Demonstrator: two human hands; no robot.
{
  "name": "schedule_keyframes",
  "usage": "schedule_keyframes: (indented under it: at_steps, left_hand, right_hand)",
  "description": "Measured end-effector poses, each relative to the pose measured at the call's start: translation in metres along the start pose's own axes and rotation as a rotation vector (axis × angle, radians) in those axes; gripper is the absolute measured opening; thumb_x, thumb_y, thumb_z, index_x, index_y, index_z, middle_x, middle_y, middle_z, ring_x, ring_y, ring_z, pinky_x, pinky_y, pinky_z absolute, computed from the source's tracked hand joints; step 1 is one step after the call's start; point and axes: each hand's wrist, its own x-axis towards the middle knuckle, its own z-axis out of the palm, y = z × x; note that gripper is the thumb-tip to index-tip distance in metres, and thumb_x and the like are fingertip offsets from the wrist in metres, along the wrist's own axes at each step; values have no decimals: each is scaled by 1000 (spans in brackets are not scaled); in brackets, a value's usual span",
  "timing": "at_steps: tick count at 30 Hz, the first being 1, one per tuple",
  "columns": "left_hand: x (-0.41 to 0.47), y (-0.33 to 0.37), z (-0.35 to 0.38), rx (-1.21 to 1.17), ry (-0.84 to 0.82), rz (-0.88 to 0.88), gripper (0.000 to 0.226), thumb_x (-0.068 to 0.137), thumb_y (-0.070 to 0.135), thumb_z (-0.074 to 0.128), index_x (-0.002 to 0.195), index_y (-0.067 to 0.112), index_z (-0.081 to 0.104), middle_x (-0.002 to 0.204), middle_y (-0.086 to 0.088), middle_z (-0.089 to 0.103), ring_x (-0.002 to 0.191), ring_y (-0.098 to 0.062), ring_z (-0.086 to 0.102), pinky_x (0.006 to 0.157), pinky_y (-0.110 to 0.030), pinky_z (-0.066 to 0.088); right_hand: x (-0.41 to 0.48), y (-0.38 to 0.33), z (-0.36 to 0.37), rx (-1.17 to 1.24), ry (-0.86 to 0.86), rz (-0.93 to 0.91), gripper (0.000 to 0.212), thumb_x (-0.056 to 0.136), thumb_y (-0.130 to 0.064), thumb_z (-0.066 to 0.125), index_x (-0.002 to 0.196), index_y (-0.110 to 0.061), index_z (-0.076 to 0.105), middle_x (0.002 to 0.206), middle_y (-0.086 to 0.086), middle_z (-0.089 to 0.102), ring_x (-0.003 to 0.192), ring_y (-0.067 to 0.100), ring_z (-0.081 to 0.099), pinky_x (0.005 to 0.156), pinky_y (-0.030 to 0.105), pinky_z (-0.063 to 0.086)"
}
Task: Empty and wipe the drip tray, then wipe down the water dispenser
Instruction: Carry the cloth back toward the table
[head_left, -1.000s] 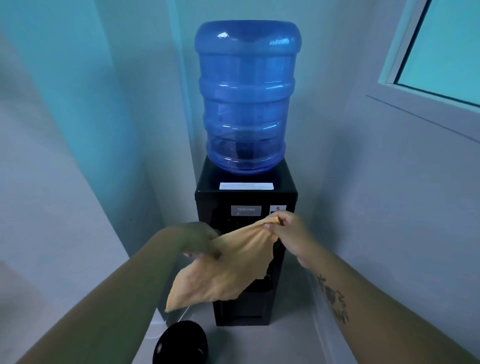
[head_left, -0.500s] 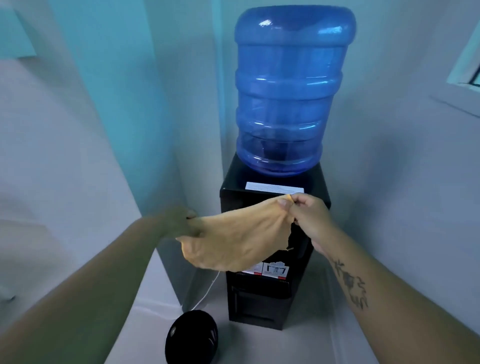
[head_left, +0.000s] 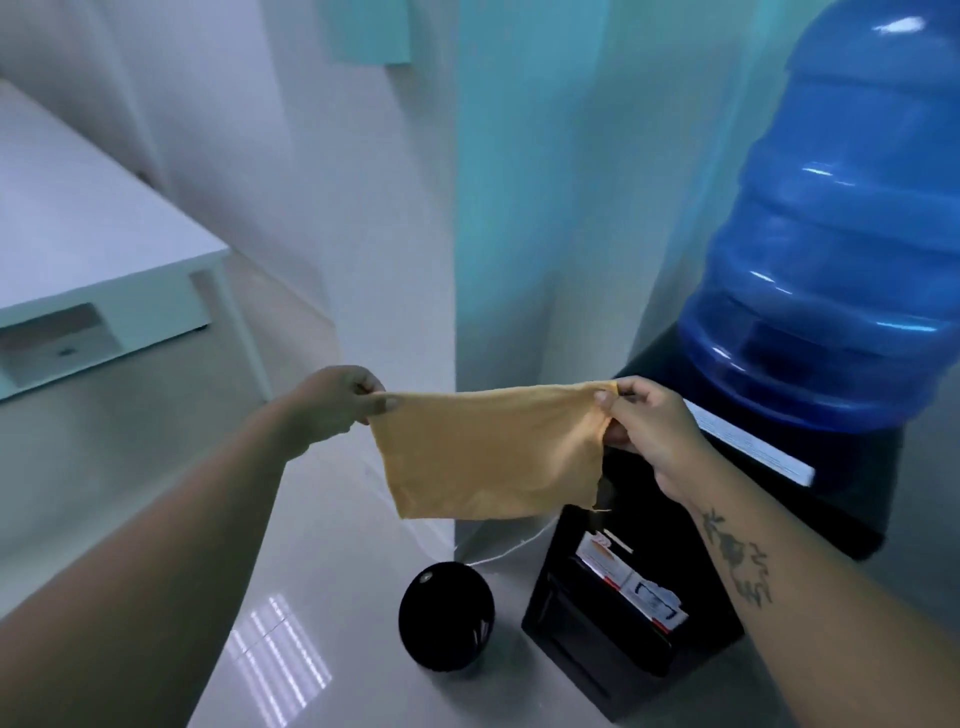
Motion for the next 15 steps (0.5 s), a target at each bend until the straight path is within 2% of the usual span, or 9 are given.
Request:
schedule_keyframes:
  at_steps: [3, 5, 7, 11, 15]
  left_hand:
    - [-17, -47, -35, -200, 176, -56, 21, 91, 29, 71, 87, 10, 63, 81, -4, 64, 75, -17, 58, 66, -29, 42]
    - [-24, -67, -53, -304, 267, -71, 18, 91, 26, 70, 84, 12, 62, 78, -3, 59, 74, -17, 52, 62, -27, 37]
    - [-31, -99, -84, -399, 369, -123, 14, 92, 26, 69, 88, 14, 64, 80, -2, 57, 74, -17, 49, 62, -27, 35]
    - [-35, -152, -129, -435, 468, -188, 18, 96, 27, 64, 101, 11, 69, 87, -2, 62, 78, -17, 53, 67, -29, 41]
    - [-28, -211, -194, -399, 578, -265, 16, 99, 26, 60, 98, 16, 72, 89, -3, 66, 78, -18, 55, 66, -30, 44]
  right_hand:
    - [21, -6, 54, 0, -113, 12, 10, 93, -14, 63, 84, -18, 66, 78, 0, 67, 66, 13, 65, 66, 31, 57]
    - [30, -11, 89, 5, -198, 18, 14, 94, -12, 62, 82, -18, 66, 75, -3, 68, 63, 8, 64, 59, 24, 55]
    - [43, -19, 144, -22, -291, 27, 16, 93, -9, 61, 83, -19, 67, 76, -4, 68, 58, 6, 63, 60, 24, 51]
    - [60, -34, 231, 3, -360, 55, 12, 92, -10, 63, 88, -21, 67, 80, 0, 68, 61, 12, 64, 64, 27, 52]
    - [78, -54, 326, 2, -473, 38, 4, 92, -21, 67, 92, -20, 70, 85, -3, 72, 77, 15, 69, 71, 31, 55]
